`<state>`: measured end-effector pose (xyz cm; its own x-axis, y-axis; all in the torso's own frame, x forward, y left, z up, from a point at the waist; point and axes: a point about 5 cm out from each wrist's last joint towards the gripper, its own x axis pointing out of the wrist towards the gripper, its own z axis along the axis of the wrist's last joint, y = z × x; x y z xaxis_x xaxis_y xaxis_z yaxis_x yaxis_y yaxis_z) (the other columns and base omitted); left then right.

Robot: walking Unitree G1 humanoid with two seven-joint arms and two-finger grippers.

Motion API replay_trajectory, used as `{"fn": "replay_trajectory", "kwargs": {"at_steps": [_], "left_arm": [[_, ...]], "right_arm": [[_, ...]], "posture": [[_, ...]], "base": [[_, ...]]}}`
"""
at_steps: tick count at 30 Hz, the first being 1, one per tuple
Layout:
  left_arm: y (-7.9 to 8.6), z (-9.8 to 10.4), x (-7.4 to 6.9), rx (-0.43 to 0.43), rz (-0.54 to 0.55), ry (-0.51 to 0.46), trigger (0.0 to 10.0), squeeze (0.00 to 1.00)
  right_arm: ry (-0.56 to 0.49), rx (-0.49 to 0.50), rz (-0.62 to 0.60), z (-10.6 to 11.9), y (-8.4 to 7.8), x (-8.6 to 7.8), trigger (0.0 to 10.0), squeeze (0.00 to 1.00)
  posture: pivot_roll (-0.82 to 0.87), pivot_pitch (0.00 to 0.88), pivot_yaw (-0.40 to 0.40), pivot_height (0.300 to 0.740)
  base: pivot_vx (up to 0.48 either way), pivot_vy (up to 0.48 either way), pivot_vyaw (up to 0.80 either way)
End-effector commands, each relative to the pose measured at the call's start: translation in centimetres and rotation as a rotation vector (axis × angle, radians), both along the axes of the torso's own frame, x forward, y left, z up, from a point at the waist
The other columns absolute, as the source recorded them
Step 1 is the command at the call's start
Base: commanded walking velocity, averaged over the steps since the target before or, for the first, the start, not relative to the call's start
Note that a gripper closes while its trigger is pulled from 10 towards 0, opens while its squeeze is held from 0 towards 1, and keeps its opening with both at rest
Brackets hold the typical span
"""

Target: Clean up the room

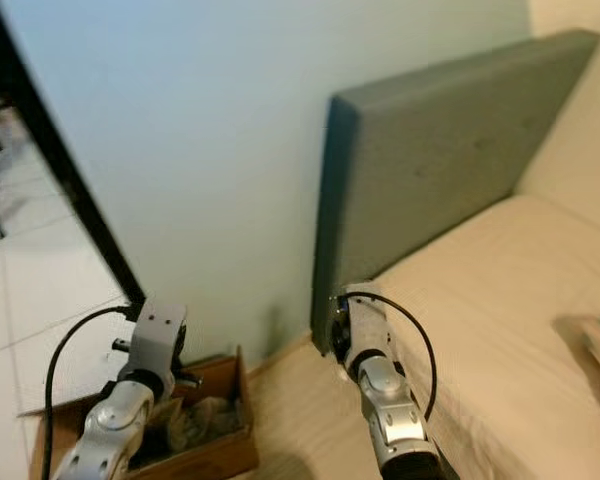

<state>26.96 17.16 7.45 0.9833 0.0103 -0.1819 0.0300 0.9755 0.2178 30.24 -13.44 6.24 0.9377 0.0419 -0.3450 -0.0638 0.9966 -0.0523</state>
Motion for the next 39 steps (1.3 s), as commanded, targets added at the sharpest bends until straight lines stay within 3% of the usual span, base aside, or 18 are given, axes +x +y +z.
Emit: {"fn": "replay_trajectory", "kwargs": {"at_steps": [1,17,23,28,39], "left_arm": [[0.3,-0.4,-0.3,-0.043,0.044,0.02,10.0,0.0],[0.2,-1.9,-1.7,-0.077,0.077,0.09,10.0,0.0],[-0.4,-1.6,-1.9,-0.146,0.065,0.074,10.0,0.0],[-0.9,-1.3,-1.7,-0.102,0.011,0.029,10.0,0.0],[-1.4,-1.2,-1.7,-0.12,-0.009,0.025,10.0,0.0]], "right_arm": [[-0.075,0.011,-0.03,0.7,-0.3,-0.5,10.0,0.0],[-0.087,-0.056,0.005,0.5,-1.2,-1.4,10.0,0.0],[-0.079,-0.064,0.012,0.3,-1.3,-1.7,10.0,0.0],[-0.08,-0.066,0.02,0.2,-1.1,-1.7,10.0,0.0],[-0.083,-0.067,0.025,0.3,-1.0,-1.5,10.0,0.0]], "posture": [[-0.03,0.125,-0.028,0.74],[-0.04,0.113,-0.049,0.74],[-0.04,0.101,-0.061,0.74],[-0.04,0.077,-0.063,0.74],[-0.05,0.072,-0.059,0.74]], "base": [[0.0,0.0,-0.8],[0.0,0.0,-0.8],[0.0,0.0,-0.8],[0.0,0.0,-0.8],[0.0,0.0,-0.8]]}}
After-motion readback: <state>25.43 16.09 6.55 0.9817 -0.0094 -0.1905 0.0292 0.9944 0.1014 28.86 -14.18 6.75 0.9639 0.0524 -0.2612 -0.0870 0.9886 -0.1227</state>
